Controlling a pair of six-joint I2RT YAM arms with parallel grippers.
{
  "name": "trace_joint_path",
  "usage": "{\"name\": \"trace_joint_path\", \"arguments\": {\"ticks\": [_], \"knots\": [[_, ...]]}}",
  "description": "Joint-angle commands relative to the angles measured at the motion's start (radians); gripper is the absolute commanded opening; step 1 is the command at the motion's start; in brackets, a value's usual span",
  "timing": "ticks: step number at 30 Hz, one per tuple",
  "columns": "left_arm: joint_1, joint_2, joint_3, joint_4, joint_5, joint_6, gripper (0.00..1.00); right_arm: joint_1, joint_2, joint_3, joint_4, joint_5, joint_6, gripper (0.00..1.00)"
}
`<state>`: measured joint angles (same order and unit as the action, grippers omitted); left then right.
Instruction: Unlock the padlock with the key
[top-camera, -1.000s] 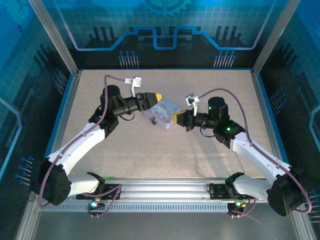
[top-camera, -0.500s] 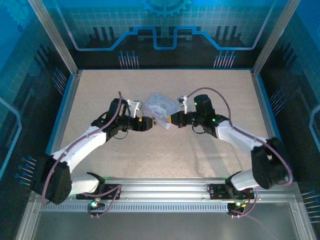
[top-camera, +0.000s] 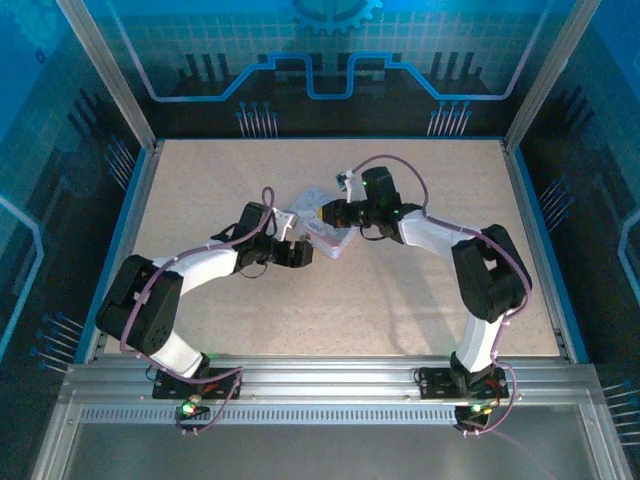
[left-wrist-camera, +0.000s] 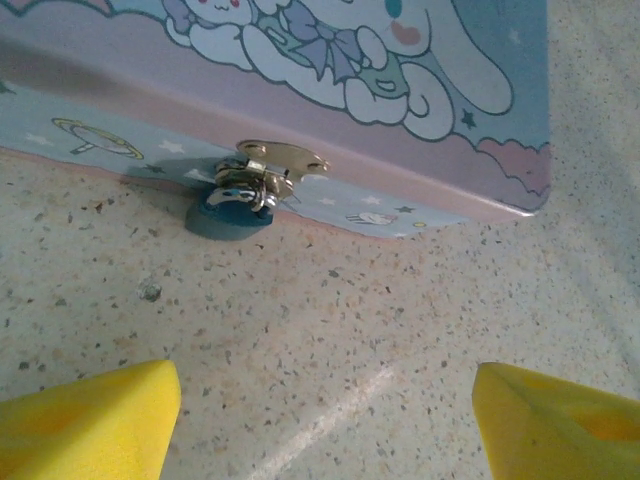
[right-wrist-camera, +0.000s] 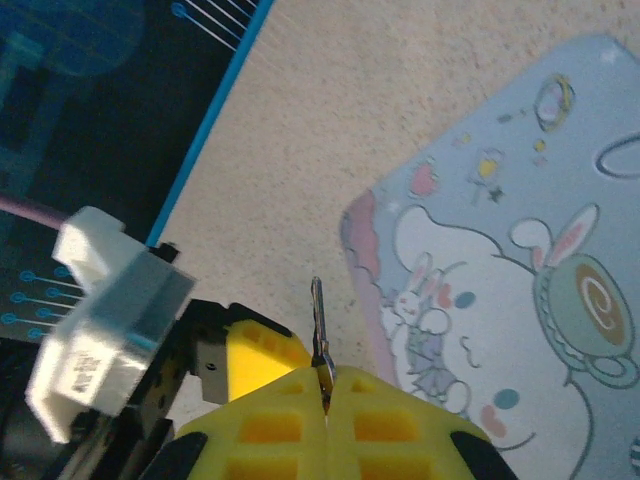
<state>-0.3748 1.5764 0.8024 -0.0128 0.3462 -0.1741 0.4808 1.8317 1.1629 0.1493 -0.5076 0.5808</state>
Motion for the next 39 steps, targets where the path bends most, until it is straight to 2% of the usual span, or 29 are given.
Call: {"name": "trace_joint_path", "arguments": {"ticks": [1, 19, 32, 39], "knots": [[0.008, 0.039, 0.048, 0.073, 0.037, 0.030, 0.78, -0.008, 0.047, 0.033, -0.024, 0.001, 0.014, 0.00], [0.012, 0.205, 0.096, 0.132, 0.044, 0.042, 0.62, 0.013, 0.086, -0.018, -0.156, 0.073, 0.019, 0.00], [0.011, 0.272, 0.119, 0.208, 0.001, 0.075, 0.60, 0.031, 0.076, -0.036, -0.159, 0.095, 0.013, 0.00], [0.011, 0.235, 0.094, 0.231, -0.071, 0.113, 0.61, 0.033, 0.066, -0.035, -0.159, 0.098, 0.007, 0.00]]}}
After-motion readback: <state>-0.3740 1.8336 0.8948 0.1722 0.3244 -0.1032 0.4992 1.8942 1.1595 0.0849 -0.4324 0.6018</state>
